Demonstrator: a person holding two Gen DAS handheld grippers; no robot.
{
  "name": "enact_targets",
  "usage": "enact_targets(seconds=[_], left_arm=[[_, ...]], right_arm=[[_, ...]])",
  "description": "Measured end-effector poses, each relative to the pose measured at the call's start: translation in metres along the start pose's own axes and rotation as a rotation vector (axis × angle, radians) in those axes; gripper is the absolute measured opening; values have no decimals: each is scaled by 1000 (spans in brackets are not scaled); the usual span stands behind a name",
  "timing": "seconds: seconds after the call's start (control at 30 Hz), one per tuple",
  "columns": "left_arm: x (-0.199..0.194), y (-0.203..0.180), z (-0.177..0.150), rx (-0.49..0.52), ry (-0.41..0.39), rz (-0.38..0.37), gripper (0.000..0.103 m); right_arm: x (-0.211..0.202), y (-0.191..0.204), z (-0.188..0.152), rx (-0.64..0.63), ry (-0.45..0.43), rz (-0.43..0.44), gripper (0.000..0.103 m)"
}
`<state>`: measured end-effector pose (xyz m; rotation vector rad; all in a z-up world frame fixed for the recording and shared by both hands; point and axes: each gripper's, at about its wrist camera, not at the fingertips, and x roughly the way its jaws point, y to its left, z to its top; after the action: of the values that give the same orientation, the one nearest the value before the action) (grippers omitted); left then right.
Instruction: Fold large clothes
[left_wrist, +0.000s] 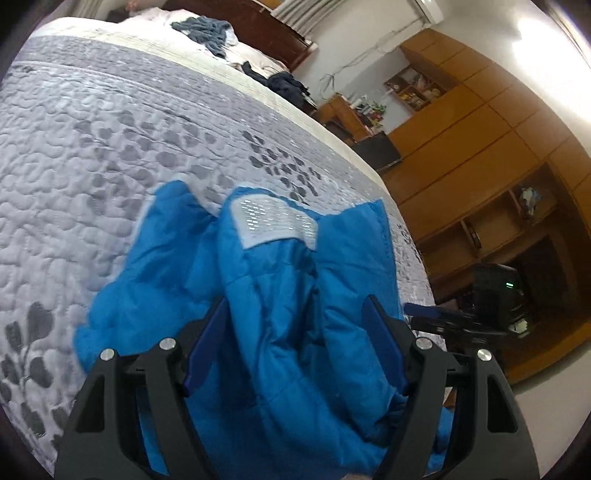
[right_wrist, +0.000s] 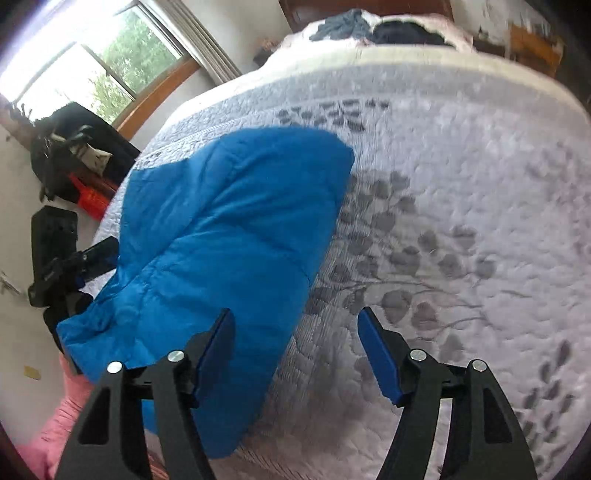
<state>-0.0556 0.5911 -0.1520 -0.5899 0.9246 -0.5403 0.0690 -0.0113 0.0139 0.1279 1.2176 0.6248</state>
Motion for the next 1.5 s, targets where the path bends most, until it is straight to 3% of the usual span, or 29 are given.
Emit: enact_targets(seconds=[0.27,0.47,0.67,0.73,0.83,1.03,1.27,1.5], left_arm=[[15,-16,7,53,27,-67,79],[41,-21,11,92,94,-4,82],[53,-29,13,134,114,117,62],[56,-36,13,137,109,139,51],[52,-44,10,153,83,142,39],[44,-69,5,187,24,117,24],[-1,-114,3,267,-93,-16,17],[-68,-117,-6,313,-242,-102,16]], right_arm=[[21,39,3,-88,16,90,69],[40,66,5,-154,26,17,69],[44,65,4,-163,13,9,69],[39,61,2,-159,-1,15,69],[25,57,-1,-155,-34,32,68],[-10,31,-18,-91,-107,42,68],[-28,4,-24,-16,-162,70,68],[-38,14,-23,-42,-198,90,68]])
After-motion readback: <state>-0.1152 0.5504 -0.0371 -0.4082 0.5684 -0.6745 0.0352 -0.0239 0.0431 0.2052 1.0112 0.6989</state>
